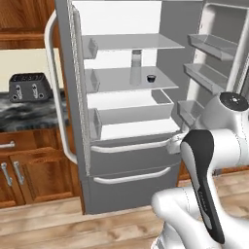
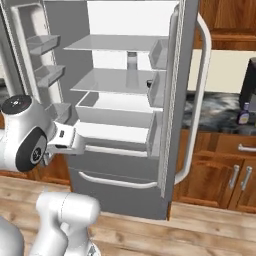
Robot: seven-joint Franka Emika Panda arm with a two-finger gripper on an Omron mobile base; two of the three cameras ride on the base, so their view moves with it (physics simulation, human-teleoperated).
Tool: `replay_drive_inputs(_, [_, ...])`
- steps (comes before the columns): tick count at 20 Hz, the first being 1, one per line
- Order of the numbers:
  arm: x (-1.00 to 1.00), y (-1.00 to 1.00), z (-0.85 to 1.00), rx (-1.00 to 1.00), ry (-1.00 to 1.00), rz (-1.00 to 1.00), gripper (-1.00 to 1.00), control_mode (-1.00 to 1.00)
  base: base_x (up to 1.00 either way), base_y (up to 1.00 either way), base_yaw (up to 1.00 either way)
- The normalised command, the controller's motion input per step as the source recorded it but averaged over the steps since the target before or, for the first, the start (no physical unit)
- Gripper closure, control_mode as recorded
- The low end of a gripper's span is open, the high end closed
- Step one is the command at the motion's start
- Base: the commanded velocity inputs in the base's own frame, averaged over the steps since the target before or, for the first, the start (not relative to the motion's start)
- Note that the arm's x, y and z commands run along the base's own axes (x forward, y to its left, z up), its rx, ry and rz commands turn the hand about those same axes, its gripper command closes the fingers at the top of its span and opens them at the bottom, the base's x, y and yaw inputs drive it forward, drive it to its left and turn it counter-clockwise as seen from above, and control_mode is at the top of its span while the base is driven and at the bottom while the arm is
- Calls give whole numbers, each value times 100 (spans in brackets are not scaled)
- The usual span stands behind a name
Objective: Place the condiment bottle and mustard from the counter to the top shelf of the fridge. If the existing items in the fridge are on the top shelf, move them to other shelves.
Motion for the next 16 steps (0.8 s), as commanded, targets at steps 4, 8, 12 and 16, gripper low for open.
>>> replay_drive_inputs(4, [0, 0, 0, 0, 0, 0, -100, 100, -86, -25, -16])
replay_drive_inputs(8, [0, 0, 0, 0, 0, 0, -100, 100, -76, -43, -31])
replay_drive_inputs(12, [0, 0, 0, 0, 0, 0, -100, 100, -33, -79, -33])
replay_drive_inputs(16, [0, 0, 0, 0, 0, 0, -100, 100, 0, -98, -28])
